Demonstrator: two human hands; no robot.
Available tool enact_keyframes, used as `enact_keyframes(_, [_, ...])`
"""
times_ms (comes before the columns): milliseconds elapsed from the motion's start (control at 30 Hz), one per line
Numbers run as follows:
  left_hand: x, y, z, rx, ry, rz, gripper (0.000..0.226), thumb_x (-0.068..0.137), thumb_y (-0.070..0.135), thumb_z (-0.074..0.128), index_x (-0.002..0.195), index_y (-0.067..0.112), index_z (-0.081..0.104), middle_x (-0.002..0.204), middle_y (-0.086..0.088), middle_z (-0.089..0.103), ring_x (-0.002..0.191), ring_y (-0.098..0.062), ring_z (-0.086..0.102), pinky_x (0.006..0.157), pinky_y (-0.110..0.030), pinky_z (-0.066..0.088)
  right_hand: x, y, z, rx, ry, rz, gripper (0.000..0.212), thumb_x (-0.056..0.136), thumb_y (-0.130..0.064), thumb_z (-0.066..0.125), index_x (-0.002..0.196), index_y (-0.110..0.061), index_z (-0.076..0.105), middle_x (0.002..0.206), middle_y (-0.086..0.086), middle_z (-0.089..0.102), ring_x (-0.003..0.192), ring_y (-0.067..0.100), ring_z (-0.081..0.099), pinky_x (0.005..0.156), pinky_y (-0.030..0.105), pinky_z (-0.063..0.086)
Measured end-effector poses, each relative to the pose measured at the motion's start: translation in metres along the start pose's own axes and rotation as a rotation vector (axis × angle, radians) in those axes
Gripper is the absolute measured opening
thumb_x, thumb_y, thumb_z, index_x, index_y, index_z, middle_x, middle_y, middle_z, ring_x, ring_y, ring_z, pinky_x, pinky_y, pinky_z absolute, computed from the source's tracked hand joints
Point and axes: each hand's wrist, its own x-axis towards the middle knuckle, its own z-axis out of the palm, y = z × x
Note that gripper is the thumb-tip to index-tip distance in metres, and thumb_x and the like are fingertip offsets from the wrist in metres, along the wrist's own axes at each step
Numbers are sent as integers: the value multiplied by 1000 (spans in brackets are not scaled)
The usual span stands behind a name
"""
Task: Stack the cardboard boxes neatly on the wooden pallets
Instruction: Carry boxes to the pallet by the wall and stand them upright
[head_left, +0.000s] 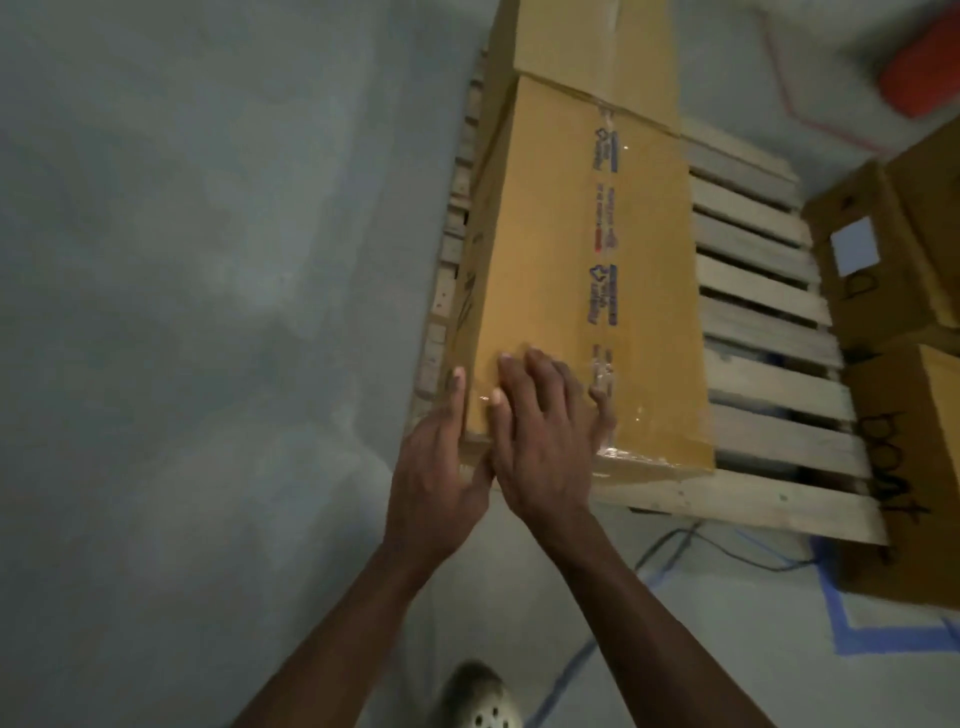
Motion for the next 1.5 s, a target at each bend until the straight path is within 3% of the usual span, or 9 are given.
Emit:
enact_keyframes(200, [10, -60, 2, -16, 132, 288, 68, 104, 51, 34, 154, 5, 36, 143, -12, 56, 127, -24, 56, 107, -38, 46, 13, -33, 22, -113, 64, -120, 56, 105, -55, 20, 148, -31, 47, 157, -4, 43, 143, 21, 38, 109, 51, 30])
enact_keyframes(333, [24, -75, 24, 11, 159, 239, 79, 98, 68, 20, 156, 17, 31, 140, -8, 58, 117, -24, 58, 99, -41, 51, 13, -33, 23, -146, 108, -157, 55, 105, -57, 16, 148, -36, 44, 157, -4, 42, 141, 19, 39, 109, 48, 30])
enact_keyframes(567, [11, -56, 69, -286, 285, 100, 78, 98, 66, 35, 144, 3, 47, 134, -16, 61, 122, -34, 59, 97, -54, 50, 4, -36, 25, -269, 101, -104, 62, 102, -59, 29, 153, -23, 36, 157, 1, 42, 139, 22, 42, 108, 51, 34])
enact_keyframes(633, [3, -48, 73, -156, 332, 70, 69, 103, 56, 35, 141, -1, 48, 132, -21, 62, 119, -38, 62, 94, -56, 52, 0, -44, 24, -248, 76, -54, 64, 101, -55, 34, 153, -19, 34, 157, 4, 40, 139, 23, 41, 109, 52, 34])
enact_keyframes(767, [-3, -45, 79, 135, 284, -2, 68, 100, 46, 31, 147, -3, 43, 148, -21, 49, 133, -32, 52, 106, -50, 47, -15, -49, 29, -264, 84, -88, 67, 99, -53, 39, 153, -14, 33, 158, 7, 38, 142, 25, 37, 113, 52, 32])
enact_keyframes(933, [-3, -40, 82, 127, 233, -95, 80, 96, 54, 20, 154, 1, 34, 157, -17, 37, 145, -29, 37, 120, -44, 31, -14, -44, 28, -273, 115, -117, 70, 99, -56, 38, 154, -15, 32, 160, 6, 36, 146, 24, 33, 116, 48, 28])
enact_keyframes(1133, [-5, -37, 95, 148, 238, -148, 77, 98, 53, 48, 154, 1, 35, 159, -18, 36, 149, -30, 32, 122, -40, 18, -15, -47, 30, -167, 77, -88, 71, 100, -55, 42, 158, -17, 26, 164, 4, 29, 151, 23, 23, 122, 44, 19])
enact_keyframes(1333, [-1, -43, 94, 187, 236, -111, 86, 95, 63, 23, 160, 6, 17, 167, -13, 15, 155, -24, 10, 123, -31, -6, -13, -45, 32, 5, 78, -88, 69, 100, -49, 50, 158, -21, 26, 166, 1, 26, 153, 22, 18, 123, 39, 10])
enact_keyframes(1500, [-4, -36, 87, 94, 293, -85, 87, 97, 62, 9, 158, 1, 22, 162, -20, 26, 152, -30, 22, 126, -40, 12, -11, -41, 28, 43, 68, -121, 68, 100, -63, 41, 155, -23, 33, 160, 0, 35, 148, 19, 27, 119, 38, 14])
